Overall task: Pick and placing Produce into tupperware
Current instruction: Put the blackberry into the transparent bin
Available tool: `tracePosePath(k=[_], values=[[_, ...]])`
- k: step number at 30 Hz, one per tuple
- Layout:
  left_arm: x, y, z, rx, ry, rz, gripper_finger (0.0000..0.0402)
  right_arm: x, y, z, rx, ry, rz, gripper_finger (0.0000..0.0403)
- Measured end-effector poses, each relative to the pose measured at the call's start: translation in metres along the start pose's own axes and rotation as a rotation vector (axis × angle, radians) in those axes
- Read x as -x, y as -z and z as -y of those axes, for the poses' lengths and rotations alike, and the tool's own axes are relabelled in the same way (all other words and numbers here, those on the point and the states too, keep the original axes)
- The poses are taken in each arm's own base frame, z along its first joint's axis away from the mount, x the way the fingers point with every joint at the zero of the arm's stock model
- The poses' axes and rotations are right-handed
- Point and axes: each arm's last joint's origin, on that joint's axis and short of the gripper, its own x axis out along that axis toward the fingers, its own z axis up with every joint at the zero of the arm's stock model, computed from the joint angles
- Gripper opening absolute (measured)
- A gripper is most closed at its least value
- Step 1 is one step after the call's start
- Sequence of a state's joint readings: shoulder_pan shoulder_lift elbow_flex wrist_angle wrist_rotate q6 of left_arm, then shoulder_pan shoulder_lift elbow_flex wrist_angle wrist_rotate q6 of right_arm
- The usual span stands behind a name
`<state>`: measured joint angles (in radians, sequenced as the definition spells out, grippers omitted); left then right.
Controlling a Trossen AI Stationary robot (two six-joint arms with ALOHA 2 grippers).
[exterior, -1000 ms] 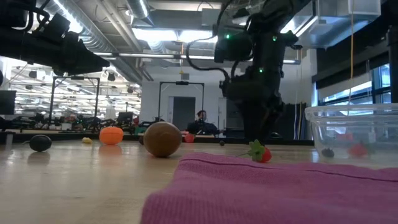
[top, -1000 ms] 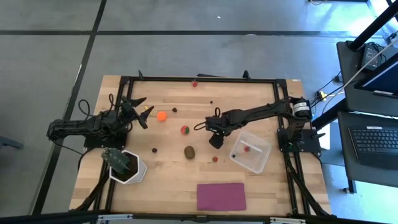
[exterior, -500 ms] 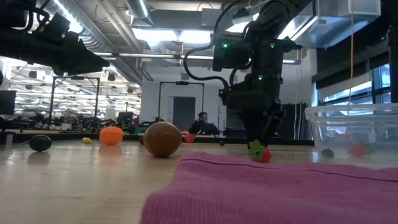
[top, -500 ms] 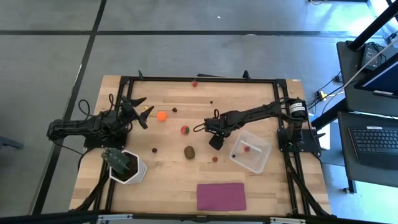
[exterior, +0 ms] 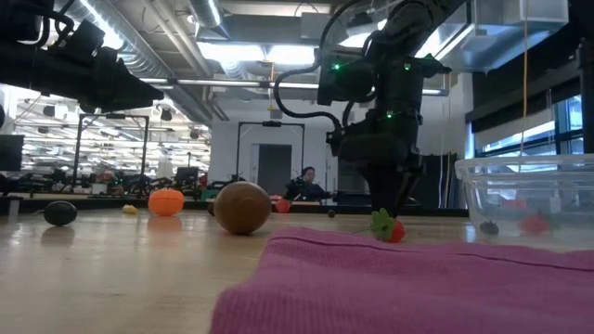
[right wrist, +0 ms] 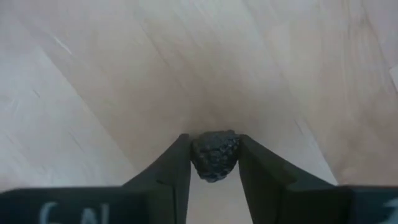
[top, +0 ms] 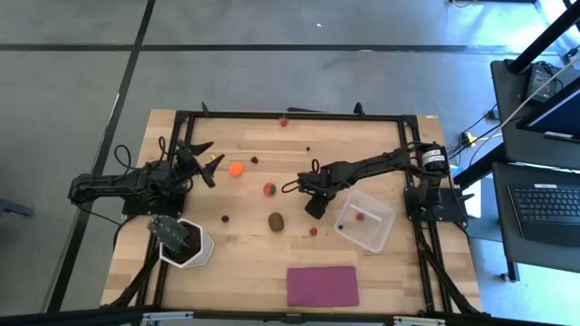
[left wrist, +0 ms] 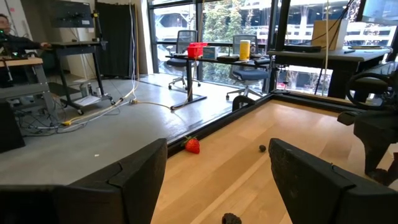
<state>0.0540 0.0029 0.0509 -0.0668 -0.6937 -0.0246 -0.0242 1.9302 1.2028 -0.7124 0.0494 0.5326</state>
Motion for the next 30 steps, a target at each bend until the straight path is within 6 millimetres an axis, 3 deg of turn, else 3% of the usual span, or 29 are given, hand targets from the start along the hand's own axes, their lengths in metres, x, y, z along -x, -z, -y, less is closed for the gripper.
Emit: tracePosePath(k=[4, 13, 17, 23, 30], values=[[0.000, 0.000, 0.000, 0.000, 0.000, 0.000, 0.0274, 0.016, 0.006, 0.004, 0.018, 0.002, -0.017, 0.0114], [0.000, 0.000, 0.000, -0.001, 0.000, 0.000, 0.0274, 0.109, 0.035, 0.019, -0.117, -0.086, 0.072, 0.0117], [0.000, 0.000, 0.000, -0.001, 0.000, 0.000, 0.0274, 0.131, 0.058, 0.014, -0.143, -0.113, 0.043, 0.0114], [0.000, 0.000, 0.000, -0.002, 0.000, 0.000, 0.0274, 0.125, 0.084, 0.003, -0.157, -0.052, -0.057, 0.0119], [0.000, 0.000, 0.000, -0.001, 0.000, 0.000, 0.0274, 0.073, 0.107, 0.004, -0.203, -0.096, -0.128, 0.0120]])
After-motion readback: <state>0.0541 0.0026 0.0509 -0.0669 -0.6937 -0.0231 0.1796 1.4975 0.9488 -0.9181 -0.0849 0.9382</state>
